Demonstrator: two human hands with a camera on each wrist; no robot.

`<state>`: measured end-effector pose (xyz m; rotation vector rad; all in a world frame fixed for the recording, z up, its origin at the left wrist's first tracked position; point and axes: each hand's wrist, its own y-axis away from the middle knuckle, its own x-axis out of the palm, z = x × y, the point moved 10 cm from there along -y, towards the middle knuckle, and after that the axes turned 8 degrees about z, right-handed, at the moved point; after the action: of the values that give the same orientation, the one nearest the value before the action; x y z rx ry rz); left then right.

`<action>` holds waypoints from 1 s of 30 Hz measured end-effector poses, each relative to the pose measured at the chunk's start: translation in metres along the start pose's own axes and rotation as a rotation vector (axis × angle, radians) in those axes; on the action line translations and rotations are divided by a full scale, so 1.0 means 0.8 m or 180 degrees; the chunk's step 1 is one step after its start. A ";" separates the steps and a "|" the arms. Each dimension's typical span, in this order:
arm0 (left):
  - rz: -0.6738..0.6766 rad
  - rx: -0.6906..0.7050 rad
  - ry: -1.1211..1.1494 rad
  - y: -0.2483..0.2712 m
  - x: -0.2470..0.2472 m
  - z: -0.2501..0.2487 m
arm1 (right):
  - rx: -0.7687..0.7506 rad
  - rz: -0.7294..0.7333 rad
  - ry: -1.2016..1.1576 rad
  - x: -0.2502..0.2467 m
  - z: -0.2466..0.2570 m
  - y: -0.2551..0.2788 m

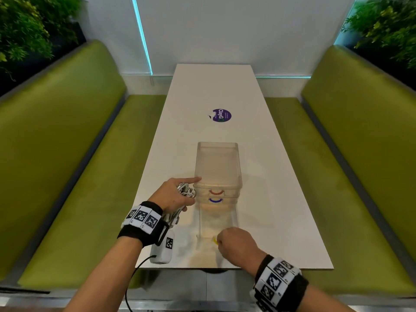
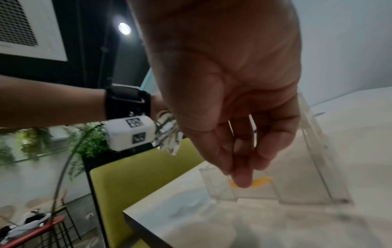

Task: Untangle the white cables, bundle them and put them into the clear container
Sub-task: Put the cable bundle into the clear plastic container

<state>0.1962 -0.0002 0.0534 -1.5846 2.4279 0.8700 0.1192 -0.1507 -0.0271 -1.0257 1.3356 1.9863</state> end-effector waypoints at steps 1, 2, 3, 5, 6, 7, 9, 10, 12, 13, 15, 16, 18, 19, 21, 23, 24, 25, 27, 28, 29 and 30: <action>0.0006 -0.0016 -0.0003 0.000 0.001 0.001 | -0.0039 -0.0184 -0.0025 -0.005 0.004 0.007; 0.0003 -0.0025 0.0000 0.001 0.001 0.001 | -0.0099 -0.0404 -0.0135 -0.014 0.005 0.013; -0.0005 -0.0032 0.0010 0.001 0.001 0.001 | -0.0164 -0.0590 -0.0264 -0.021 0.005 0.017; -0.0013 -0.0033 0.0026 0.002 0.001 0.000 | -0.0228 -0.0618 -0.0295 -0.022 0.000 0.013; -0.0017 -0.0032 0.0027 0.002 0.002 0.000 | -0.0213 -0.0475 -0.0241 -0.016 -0.002 0.009; -0.0028 -0.0032 0.0041 0.003 0.002 -0.001 | -0.0207 -0.0322 -0.0205 -0.008 -0.002 0.007; -0.0050 -0.0039 0.0100 0.003 0.002 0.000 | -0.0323 -0.0069 -0.0241 0.005 0.005 0.008; -0.0045 -0.0036 0.0130 0.003 0.002 -0.001 | -0.0397 0.0026 -0.0268 0.010 0.010 0.009; -0.0030 -0.0026 0.0142 0.002 0.005 -0.003 | -0.0461 0.0128 -0.0333 0.015 0.015 0.014; -0.0017 -0.0015 0.0143 0.003 0.008 -0.004 | -0.0482 0.0099 -0.0435 0.010 0.017 0.018; -0.0040 0.0070 0.0263 0.011 0.011 -0.008 | -0.0498 -0.0185 -0.1022 -0.014 0.017 0.027; -0.0066 0.0160 0.0410 0.016 0.014 -0.013 | -0.0521 -0.0353 -0.1499 -0.032 0.017 0.033; -0.0082 0.0449 0.0849 0.032 0.023 -0.031 | -0.0652 -0.0468 -0.2388 -0.061 0.025 0.038; -0.0112 0.0644 0.1083 0.040 0.030 -0.043 | -0.0795 -0.0386 -0.2729 -0.070 0.035 0.038; -0.0382 0.1050 0.1606 0.052 0.037 -0.062 | -0.1226 -0.0184 -0.3358 -0.090 0.059 0.039; -0.0841 0.1283 0.2200 0.060 0.037 -0.066 | -0.1503 -0.0137 -0.3979 -0.112 0.068 0.044; -0.1010 0.1355 0.2423 0.062 0.038 -0.063 | -0.1582 -0.0164 -0.4093 -0.120 0.068 0.048; -0.1075 0.1421 0.2529 0.060 0.040 -0.061 | -0.1630 -0.0132 -0.4048 -0.125 0.069 0.050; -0.0922 0.1473 0.2442 0.055 0.050 -0.057 | -0.1728 0.0062 -0.3908 -0.124 0.072 0.052; -0.0783 0.1446 0.2345 0.053 0.057 -0.055 | -0.1763 0.0129 -0.3879 -0.122 0.072 0.054; -0.0665 0.1382 0.2219 0.050 0.062 -0.051 | -0.1733 0.0116 -0.3856 -0.120 0.069 0.052; -0.0622 0.1298 0.1972 0.047 0.066 -0.048 | -0.1655 0.0064 -0.3876 -0.118 0.064 0.051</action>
<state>0.1481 -0.0515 0.0793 -2.0759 2.5027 -0.1847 0.1271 -0.1200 0.0832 0.1441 0.1674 2.3290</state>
